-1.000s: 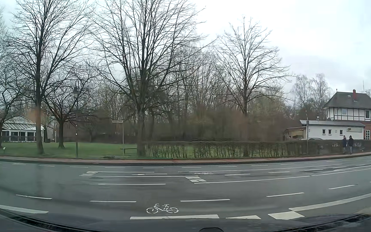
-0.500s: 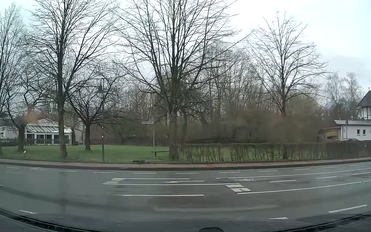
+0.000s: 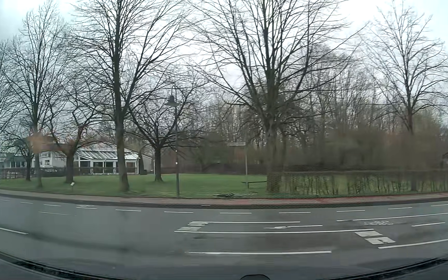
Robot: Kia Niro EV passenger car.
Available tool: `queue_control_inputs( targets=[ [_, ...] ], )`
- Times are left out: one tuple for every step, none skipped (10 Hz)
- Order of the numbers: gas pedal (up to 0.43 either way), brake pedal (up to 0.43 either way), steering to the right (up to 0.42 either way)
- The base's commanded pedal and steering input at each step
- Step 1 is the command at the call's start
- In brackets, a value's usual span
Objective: Follow the waypoints while adhering to traffic rules and regulations
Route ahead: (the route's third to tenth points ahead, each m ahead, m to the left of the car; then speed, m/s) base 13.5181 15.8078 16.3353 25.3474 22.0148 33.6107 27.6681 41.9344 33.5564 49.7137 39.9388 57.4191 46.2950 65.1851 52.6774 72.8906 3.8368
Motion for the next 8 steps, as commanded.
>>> queue_control_inputs(
  targets=[
    [0.319, 0.0, -0.51],
    [0.319, 0.0, -0.505],
    [0.319, 0.0, -0.498],
    [0.319, 0.0, -0.491],
    [0.319, 0.0, -0.477],
    [0.319, 0.0, -0.458],
    [0.319, 0.0, -0.441],
    [0.319, 0.0, -0.41]
  ],
)
